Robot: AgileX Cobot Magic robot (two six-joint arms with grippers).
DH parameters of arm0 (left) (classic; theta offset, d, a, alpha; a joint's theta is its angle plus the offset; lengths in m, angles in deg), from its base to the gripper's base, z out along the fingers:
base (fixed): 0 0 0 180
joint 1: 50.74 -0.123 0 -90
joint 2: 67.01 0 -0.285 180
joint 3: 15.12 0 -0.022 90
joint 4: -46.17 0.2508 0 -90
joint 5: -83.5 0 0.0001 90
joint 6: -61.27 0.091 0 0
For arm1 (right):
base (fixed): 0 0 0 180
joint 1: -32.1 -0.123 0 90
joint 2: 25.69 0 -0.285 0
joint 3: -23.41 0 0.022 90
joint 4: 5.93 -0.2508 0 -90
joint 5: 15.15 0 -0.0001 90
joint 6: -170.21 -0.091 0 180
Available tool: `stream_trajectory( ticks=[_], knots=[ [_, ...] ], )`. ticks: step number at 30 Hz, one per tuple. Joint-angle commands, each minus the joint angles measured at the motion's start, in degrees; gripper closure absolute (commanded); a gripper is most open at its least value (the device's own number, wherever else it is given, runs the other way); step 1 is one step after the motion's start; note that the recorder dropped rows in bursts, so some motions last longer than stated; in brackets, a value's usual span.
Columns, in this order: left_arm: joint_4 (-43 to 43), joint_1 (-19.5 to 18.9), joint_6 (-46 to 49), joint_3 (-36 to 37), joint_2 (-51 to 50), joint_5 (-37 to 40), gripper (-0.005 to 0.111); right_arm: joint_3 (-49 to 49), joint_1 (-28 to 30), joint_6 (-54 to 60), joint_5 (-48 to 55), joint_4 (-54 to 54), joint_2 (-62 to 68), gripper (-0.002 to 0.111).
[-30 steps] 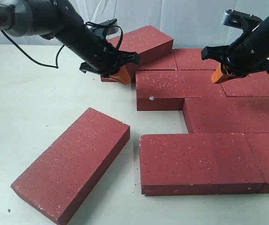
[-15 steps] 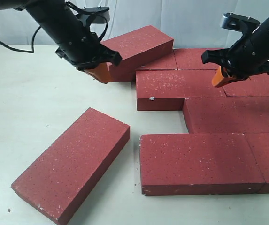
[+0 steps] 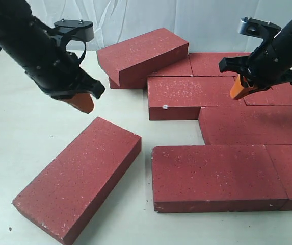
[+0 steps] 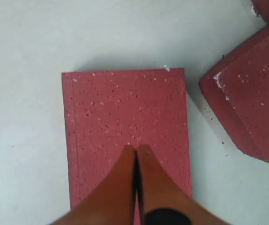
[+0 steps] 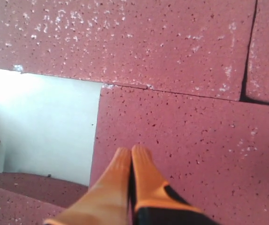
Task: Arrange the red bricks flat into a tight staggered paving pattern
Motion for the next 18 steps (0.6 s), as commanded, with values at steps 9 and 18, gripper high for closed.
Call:
stream_trajectory(
  ticks=[9, 18],
  knots=[
    [12.5, 6.6, -11.4, 10.5, 8.0, -3.8, 0.107, 0.1, 0.2, 0.5, -0.8, -0.7, 0.0, 0.109],
    [12.7, 15.9, -13.1, 13.6, 8.6, -4.8, 0.107, 0.1, 0.2, 0.5, -1.7, -0.7, 0.0, 0.109]
  ],
)
